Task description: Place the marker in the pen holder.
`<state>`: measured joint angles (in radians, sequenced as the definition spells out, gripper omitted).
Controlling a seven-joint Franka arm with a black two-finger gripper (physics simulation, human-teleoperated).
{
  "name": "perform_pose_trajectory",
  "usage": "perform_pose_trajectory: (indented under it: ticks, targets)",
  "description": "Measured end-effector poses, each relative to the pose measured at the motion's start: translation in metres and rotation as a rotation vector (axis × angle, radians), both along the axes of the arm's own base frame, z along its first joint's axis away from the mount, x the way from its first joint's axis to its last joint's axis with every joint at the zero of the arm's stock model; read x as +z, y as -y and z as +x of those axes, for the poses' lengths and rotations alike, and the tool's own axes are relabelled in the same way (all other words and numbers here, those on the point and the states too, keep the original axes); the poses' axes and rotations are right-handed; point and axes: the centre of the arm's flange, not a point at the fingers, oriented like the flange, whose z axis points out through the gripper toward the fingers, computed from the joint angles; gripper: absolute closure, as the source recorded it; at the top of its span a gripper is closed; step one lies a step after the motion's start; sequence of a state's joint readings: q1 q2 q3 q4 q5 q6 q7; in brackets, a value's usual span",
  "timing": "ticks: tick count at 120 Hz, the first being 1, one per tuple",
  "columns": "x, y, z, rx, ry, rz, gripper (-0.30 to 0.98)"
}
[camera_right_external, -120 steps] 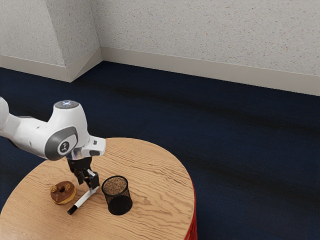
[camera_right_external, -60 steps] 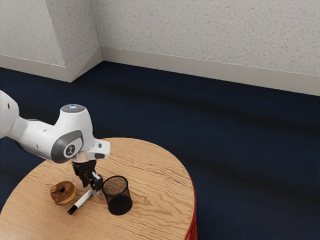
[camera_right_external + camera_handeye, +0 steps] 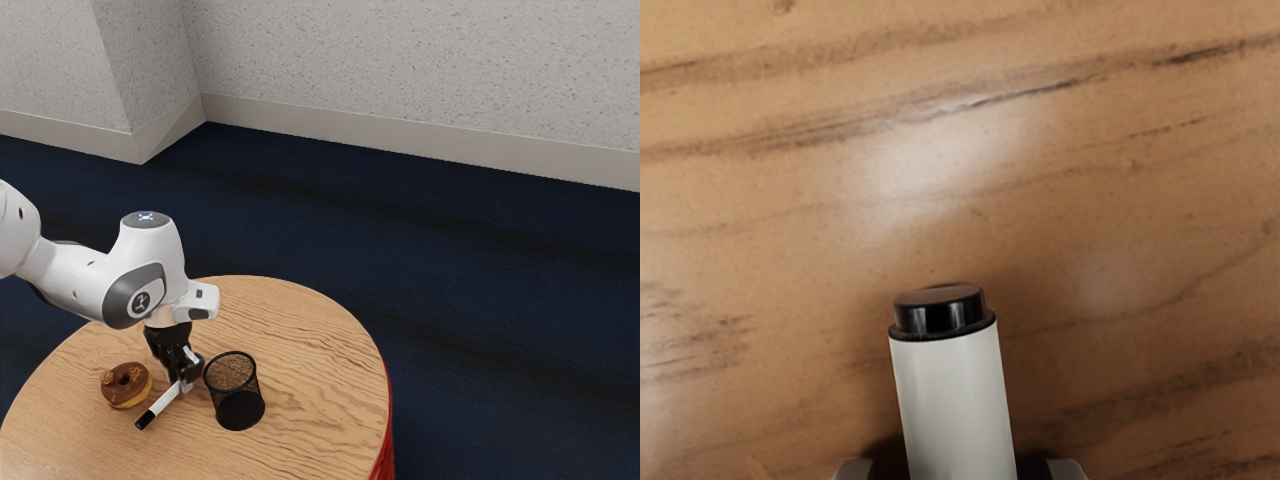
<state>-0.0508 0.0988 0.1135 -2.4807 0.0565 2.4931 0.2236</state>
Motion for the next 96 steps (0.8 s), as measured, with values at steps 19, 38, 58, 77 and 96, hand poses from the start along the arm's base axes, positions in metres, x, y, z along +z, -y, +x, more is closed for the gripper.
perform_pose_trajectory:
  ticks: [19,38,58,77,96]
  targets:
    - [0.000,0.000,0.000,0.001,0.005,0.000,0.60]
    - [0.002,-0.001,0.001,0.003,0.014,0.001,0.65]
    - [0.038,0.001,0.005,0.000,0.101,-0.003,0.68]
    - [0.119,0.005,-0.019,-0.002,0.348,-0.020,0.69]
    - [0.201,0.031,-0.057,-0.057,0.605,-0.028,0.70]
